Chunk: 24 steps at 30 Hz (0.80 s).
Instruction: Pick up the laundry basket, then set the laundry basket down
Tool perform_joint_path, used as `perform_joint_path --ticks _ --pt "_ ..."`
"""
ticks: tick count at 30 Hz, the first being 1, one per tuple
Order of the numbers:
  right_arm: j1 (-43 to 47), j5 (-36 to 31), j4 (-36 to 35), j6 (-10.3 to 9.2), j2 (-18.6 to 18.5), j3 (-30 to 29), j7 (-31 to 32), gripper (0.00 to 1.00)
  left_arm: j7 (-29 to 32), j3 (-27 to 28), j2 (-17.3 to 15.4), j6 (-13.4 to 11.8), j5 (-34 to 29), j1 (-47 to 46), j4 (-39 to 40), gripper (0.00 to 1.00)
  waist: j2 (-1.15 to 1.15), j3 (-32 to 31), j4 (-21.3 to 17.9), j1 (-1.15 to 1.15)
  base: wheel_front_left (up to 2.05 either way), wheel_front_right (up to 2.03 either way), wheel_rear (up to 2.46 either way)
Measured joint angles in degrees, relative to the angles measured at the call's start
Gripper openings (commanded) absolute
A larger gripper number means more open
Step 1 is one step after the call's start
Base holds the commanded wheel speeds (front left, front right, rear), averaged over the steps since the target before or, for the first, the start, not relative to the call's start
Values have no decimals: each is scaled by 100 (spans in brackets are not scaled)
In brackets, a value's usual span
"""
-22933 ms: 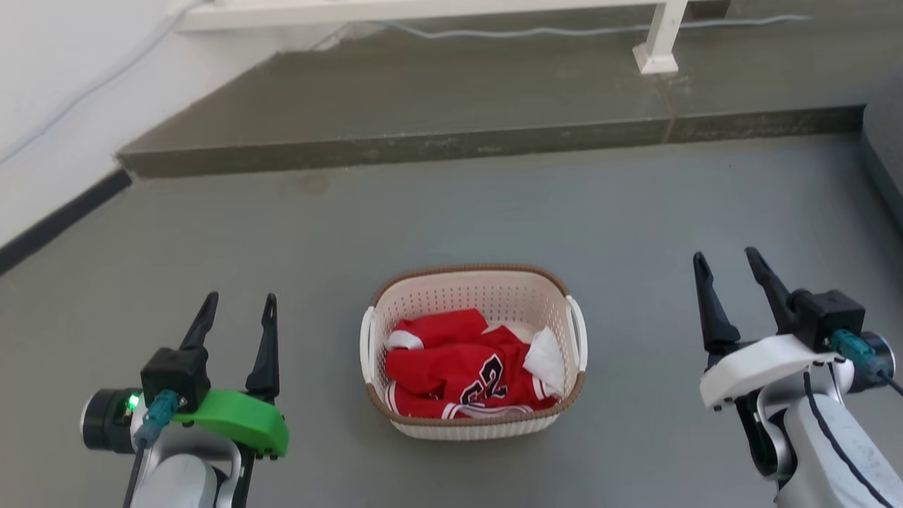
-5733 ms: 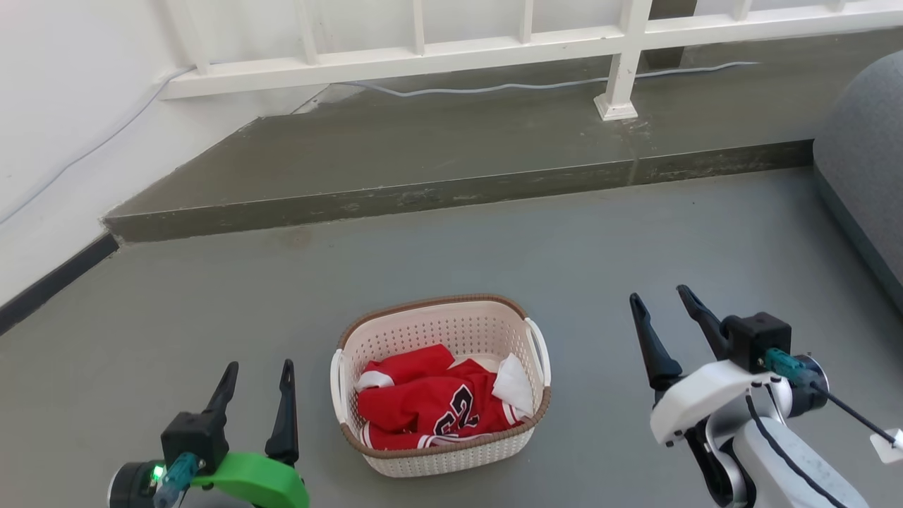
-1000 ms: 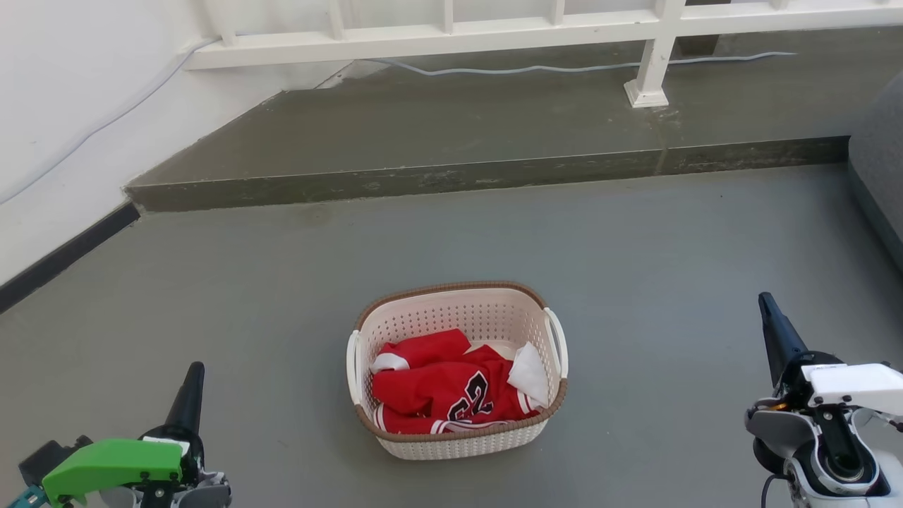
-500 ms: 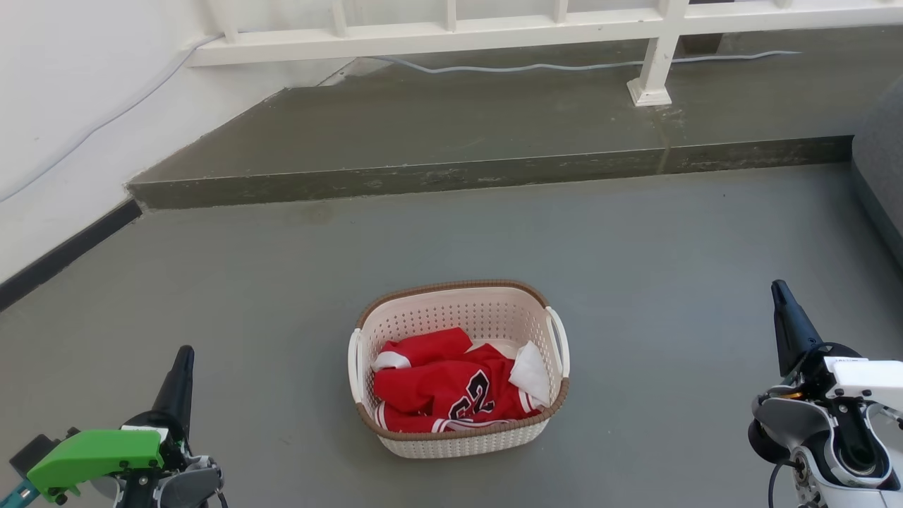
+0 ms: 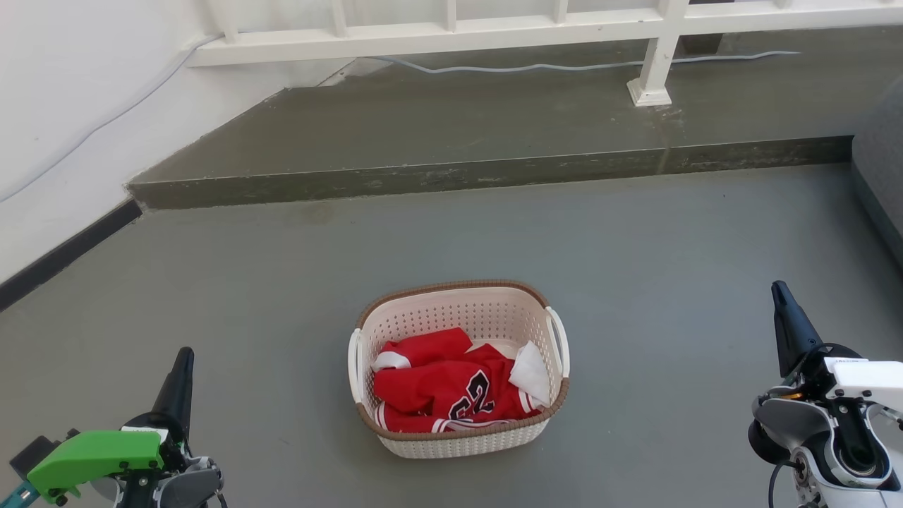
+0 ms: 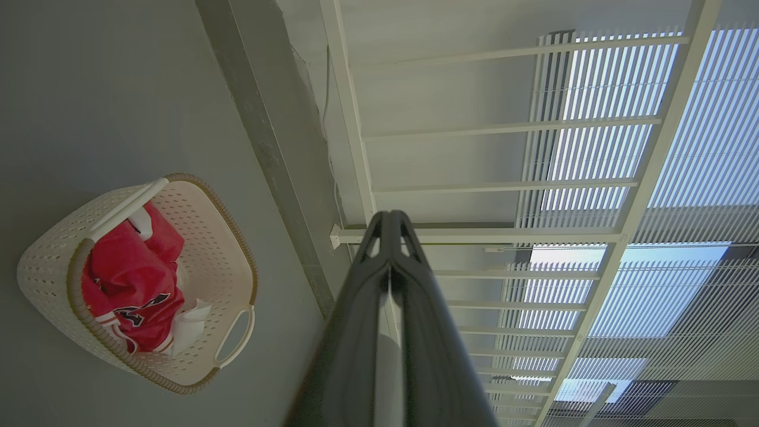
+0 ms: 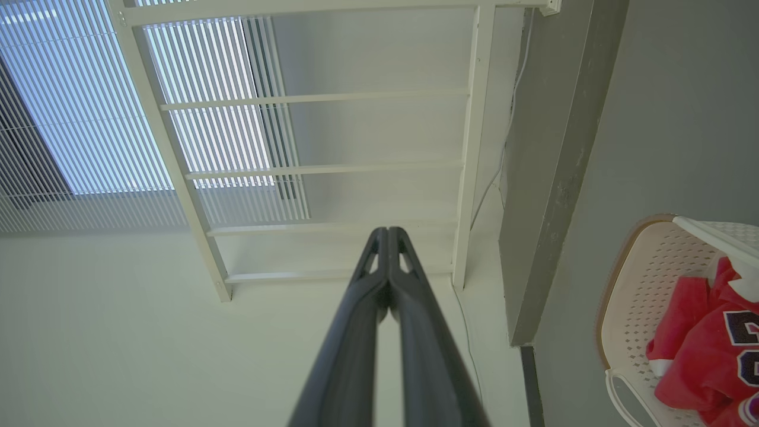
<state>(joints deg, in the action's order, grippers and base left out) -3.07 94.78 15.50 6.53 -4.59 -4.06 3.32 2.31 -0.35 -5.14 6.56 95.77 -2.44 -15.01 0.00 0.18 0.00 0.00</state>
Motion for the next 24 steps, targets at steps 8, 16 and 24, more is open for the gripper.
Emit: perform_joint_path --ticks 8,16,24 --pt "-1 0 10 1 1 -3 1 0 0 3 0 4 0 -2 -24 0 0 -1 0 0 0 0 0" --pt "-2 0 23 1 2 -8 1 0 18 7 1 4 0 -7 -34 0 0 -1 0 0 0 0 0" --pt "-2 0 31 1 4 -13 1 0 18 10 1 5 0 -12 -53 0 0 -2 0 0 0 0 0"
